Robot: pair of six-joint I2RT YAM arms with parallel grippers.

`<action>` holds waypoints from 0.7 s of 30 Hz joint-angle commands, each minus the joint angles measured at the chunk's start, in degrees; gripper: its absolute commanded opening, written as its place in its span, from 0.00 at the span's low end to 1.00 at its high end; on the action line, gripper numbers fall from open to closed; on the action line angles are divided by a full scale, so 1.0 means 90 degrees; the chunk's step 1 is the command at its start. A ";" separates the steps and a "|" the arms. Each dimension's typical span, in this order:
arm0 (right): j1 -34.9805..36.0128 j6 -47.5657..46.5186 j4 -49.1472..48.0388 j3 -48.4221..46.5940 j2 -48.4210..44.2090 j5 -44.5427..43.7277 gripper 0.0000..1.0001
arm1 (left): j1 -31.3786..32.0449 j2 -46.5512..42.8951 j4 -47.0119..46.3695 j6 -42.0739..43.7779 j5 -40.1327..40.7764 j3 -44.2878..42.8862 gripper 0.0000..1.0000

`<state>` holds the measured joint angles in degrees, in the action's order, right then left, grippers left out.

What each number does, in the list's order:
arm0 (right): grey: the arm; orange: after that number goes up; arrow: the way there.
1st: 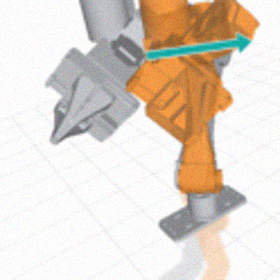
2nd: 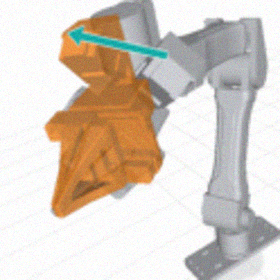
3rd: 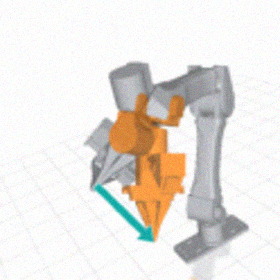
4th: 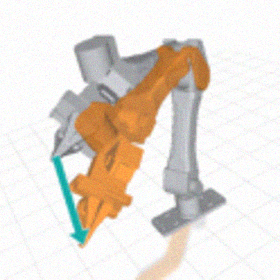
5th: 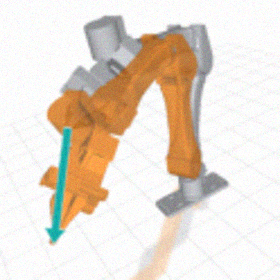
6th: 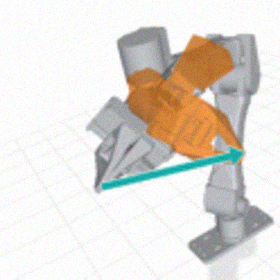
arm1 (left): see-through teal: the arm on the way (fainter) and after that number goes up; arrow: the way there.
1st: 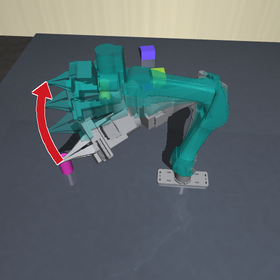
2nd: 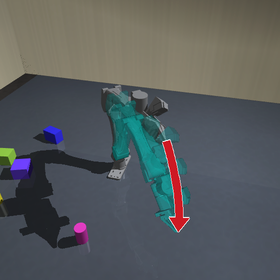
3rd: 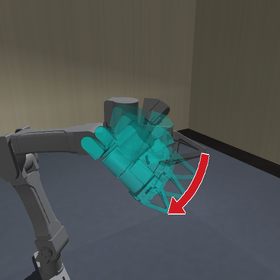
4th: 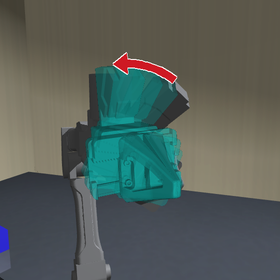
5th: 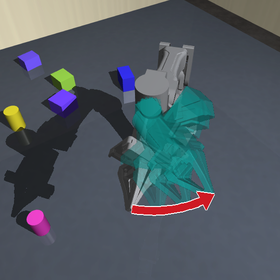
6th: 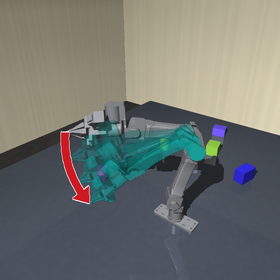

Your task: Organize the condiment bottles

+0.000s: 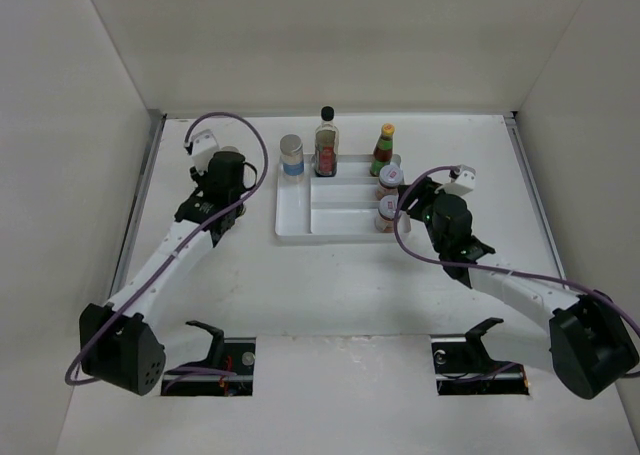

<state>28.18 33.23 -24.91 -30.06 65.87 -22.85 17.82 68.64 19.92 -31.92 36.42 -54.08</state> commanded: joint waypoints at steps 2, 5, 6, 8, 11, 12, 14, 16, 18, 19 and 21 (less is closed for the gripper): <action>-0.0012 0.0009 -0.0387 -0.0009 -0.0082 0.0068 0.63 | 0.0893 -0.0118 -0.0534 0.0002 0.0181 -0.0923 0.17; -0.0012 0.0009 -0.0368 -0.0029 -0.0063 0.0068 0.64 | 0.1382 0.0321 -0.0748 0.0031 0.0240 -0.1323 0.17; -0.0021 -0.0001 -0.0367 -0.0029 -0.0063 0.0068 0.64 | 0.1451 0.0429 -0.0826 0.0041 0.0230 -0.1402 0.17; -0.0031 -0.0001 -0.0358 -0.0029 -0.0082 0.0068 0.64 | 0.1539 0.0731 -0.1109 0.0051 0.0143 -0.1539 0.17; -0.0031 -0.0011 -0.0348 -0.0029 -0.0092 0.0068 0.64 | 0.1676 0.1209 -0.1509 0.0051 0.0045 -0.1676 0.17; -0.0041 -0.0011 -0.0348 -0.0029 -0.0092 0.0068 0.64 | 0.1696 0.1385 -0.1588 0.0070 0.0045 -0.1734 0.17; -0.0031 -0.0011 -0.0348 -0.0029 -0.0082 0.0068 0.64 | 0.1686 0.1708 -0.1734 0.0080 0.0025 -0.1832 0.17; -0.0021 -0.0011 -0.0348 -0.0029 -0.0082 0.0068 0.64 | 0.1677 0.1923 -0.2017 0.0080 0.0006 -0.1852 0.17; -0.0041 -0.0011 -0.0348 -0.0029 -0.0101 0.0068 0.64 | 0.1686 0.2108 -0.2271 0.0129 -0.0004 -0.1842 0.17; -0.0041 -0.0011 -0.0338 -0.0019 -0.0121 0.0068 0.64 | 0.1686 0.2216 -0.2321 0.0158 -0.0024 -0.1861 0.17; -0.0041 -0.0011 -0.0338 -0.0019 -0.0150 0.0068 0.65 | 0.1677 0.2440 -0.2350 0.0197 -0.0033 -0.1910 0.17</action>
<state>28.10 33.23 -24.93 -30.00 65.87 -22.83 32.82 91.11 7.05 -31.14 35.68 -67.26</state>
